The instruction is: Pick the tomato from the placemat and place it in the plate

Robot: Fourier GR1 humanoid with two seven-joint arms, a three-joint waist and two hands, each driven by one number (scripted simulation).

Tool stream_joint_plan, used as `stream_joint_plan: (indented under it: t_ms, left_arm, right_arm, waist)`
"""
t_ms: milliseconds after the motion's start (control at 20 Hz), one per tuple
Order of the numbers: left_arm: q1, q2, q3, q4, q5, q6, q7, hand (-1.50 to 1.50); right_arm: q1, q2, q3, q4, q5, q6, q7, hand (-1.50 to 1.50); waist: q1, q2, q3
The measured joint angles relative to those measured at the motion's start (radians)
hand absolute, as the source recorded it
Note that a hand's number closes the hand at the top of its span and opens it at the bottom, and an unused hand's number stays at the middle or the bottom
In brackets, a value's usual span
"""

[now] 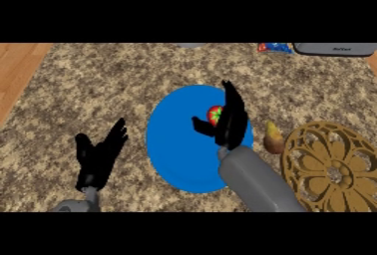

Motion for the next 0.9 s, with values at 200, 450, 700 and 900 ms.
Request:
stream_joint_plan:
  t_ms: [200, 450, 700, 900]
  left_arm:
    - [0.018, 0.008, 0.006, -0.011, 0.001, -0.002, 0.0, 0.0]
    - [0.029, 0.008, 0.012, -0.027, 0.003, 0.002, 0.012, 0.0]
    - [0.013, 0.016, 0.042, 0.003, 0.014, -0.004, 0.005, 0.0]
    - [0.03, 0.015, 0.039, -0.008, 0.008, -0.004, 0.0, 0.0]
  right_arm:
    - [0.037, 0.001, -0.03, -0.048, -0.122, -0.078, -0.193, -1.5]
    - [0.118, -0.013, -0.076, -0.158, -0.319, -0.106, -0.398, -1.5]
    - [0.279, -0.06, -0.086, -0.356, -0.518, -0.01, -0.587, -1.5]
    - [0.441, -0.103, -0.077, -0.493, -0.633, 0.112, -0.74, -1.5]
  waist:
    - [-0.006, -0.002, 0.001]
    - [-0.022, -0.008, 0.0]
    - [-0.04, -0.013, -0.001]
    - [-0.048, -0.017, -0.001]
